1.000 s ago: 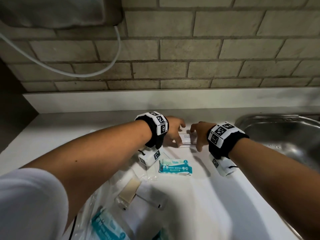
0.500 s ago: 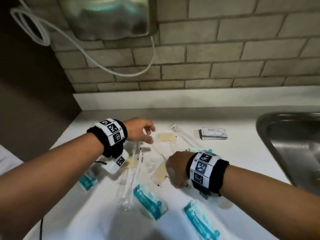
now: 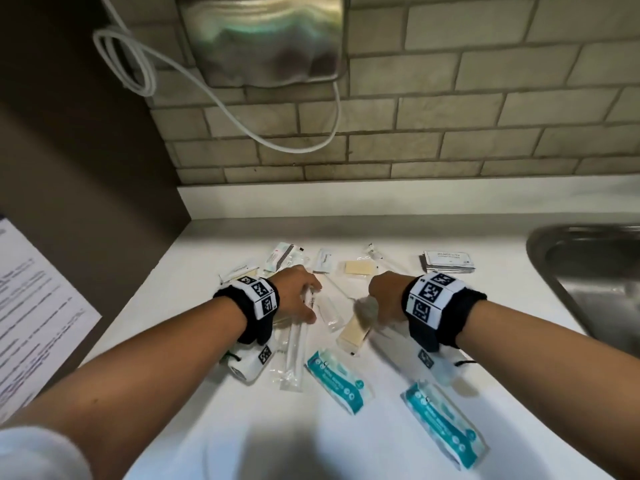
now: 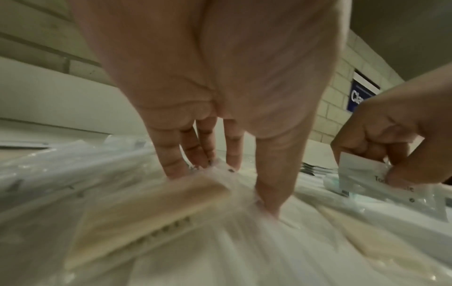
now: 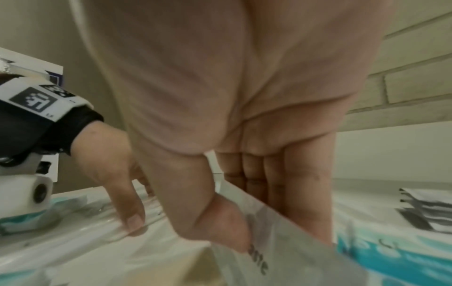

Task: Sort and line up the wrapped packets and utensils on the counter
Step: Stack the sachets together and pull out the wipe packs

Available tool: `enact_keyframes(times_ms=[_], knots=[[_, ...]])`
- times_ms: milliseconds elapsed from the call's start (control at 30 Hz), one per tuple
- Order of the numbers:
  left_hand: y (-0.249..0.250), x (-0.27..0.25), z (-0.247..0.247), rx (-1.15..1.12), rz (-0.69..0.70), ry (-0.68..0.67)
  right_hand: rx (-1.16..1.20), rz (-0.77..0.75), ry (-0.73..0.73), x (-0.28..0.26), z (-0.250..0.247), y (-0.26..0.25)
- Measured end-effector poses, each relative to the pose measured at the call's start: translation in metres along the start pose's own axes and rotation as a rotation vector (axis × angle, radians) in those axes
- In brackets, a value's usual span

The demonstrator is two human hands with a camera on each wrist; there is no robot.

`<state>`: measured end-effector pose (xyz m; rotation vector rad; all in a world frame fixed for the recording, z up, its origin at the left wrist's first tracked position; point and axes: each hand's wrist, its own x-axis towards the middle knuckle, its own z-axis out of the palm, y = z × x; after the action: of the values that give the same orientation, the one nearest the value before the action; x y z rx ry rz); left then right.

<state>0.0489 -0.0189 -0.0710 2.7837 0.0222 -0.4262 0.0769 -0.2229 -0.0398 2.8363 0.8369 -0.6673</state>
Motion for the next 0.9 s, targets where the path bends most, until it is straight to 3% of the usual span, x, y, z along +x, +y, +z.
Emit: enact_keyframes(times_ms=[500, 733, 900], knots=[[-0.050, -0.006, -0.040, -0.516, 0.079, 0.348, 0.130, -0.038, 0.225, 0.022, -0.038, -0.041], [-0.091, -0.016, -0.041, -0.504, -0.074, 0.349, 0.162, -0.041, 0.244, 0.034, -0.041, -0.053], [-0.088, -0.023, -0.025, -0.434, -0.143, 0.241, 0.189, -0.027, 0.240, 0.050, -0.041, -0.060]])
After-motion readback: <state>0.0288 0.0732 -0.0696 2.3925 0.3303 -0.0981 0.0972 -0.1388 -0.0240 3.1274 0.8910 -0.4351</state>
